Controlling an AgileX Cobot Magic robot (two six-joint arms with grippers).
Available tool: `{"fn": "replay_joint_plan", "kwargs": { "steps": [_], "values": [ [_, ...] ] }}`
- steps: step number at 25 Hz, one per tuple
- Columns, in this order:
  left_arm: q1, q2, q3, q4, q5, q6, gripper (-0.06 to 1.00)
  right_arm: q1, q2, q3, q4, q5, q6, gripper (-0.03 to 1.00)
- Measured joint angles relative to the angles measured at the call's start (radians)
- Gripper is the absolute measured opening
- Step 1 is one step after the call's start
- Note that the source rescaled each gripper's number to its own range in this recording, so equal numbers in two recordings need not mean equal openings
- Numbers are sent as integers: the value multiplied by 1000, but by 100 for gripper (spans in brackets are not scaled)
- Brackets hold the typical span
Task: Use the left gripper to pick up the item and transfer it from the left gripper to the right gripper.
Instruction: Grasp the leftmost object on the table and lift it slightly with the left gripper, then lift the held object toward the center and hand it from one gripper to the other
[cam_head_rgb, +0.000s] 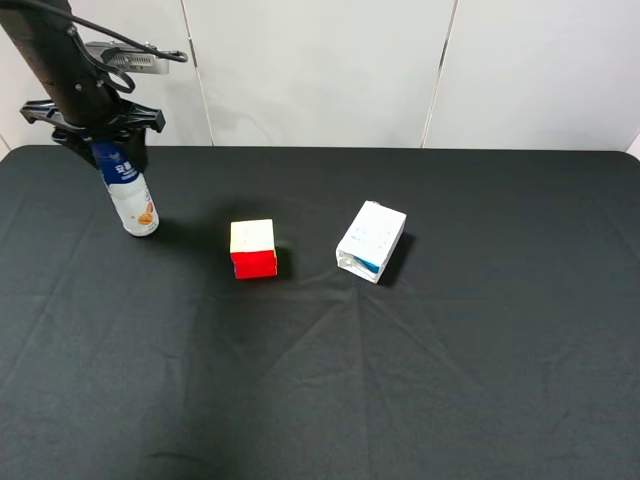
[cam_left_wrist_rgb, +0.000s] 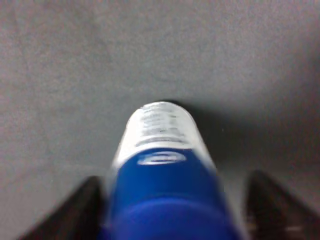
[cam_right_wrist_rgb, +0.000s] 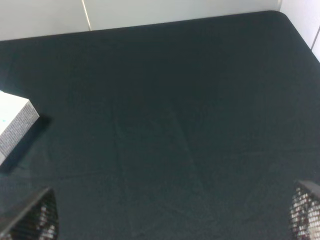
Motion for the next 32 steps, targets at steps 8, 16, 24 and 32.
{"fn": "replay_joint_plan", "kwargs": {
  "steps": [8,16,24,32],
  "values": [
    [0,0,0,1,-1,1,0,0,0,0,0,0,0,100],
    [0,4,-145,-4,174,1,0,0,0,0,0,0,0,100],
    [0,-114,-288,-95,275,11,0,0,0,0,0,0,0,100],
    [-53,-179,-288,-233,276,32,0,0,0,0,0,0,0,100]
  ]
}}
